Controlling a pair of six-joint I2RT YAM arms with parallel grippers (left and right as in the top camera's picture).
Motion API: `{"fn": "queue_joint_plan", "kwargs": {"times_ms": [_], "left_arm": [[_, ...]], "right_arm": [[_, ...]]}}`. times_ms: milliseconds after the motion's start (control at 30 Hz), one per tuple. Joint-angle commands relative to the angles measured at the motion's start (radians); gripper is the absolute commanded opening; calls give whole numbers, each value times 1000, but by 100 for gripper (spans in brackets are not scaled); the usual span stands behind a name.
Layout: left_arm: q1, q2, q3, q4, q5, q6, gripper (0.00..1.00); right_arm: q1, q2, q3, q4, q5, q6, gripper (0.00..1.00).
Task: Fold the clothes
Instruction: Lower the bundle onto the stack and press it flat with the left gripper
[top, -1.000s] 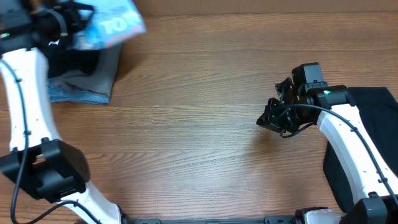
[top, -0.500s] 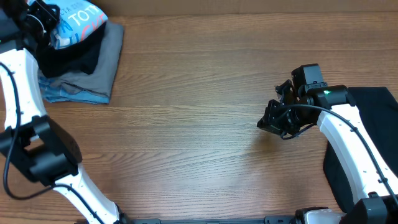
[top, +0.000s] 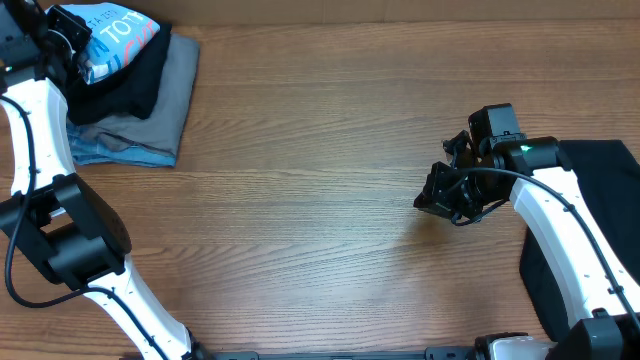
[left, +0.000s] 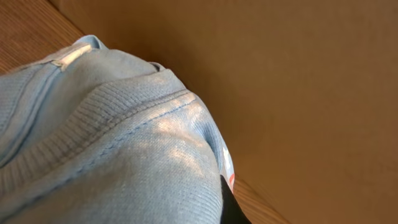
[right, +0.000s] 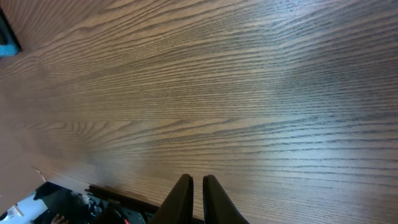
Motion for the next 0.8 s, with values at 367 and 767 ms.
{"fn": "queue_joint_plan", "kwargs": {"times_ms": [367,767], "left_arm": [[-30,1,23,76,-9,-79,4],[-48,7,23,19,-58,22,34]], "right_arm": [[-3,-11,25,2,1,1,10],[-3,-11,24,2,1,0,10]]}}
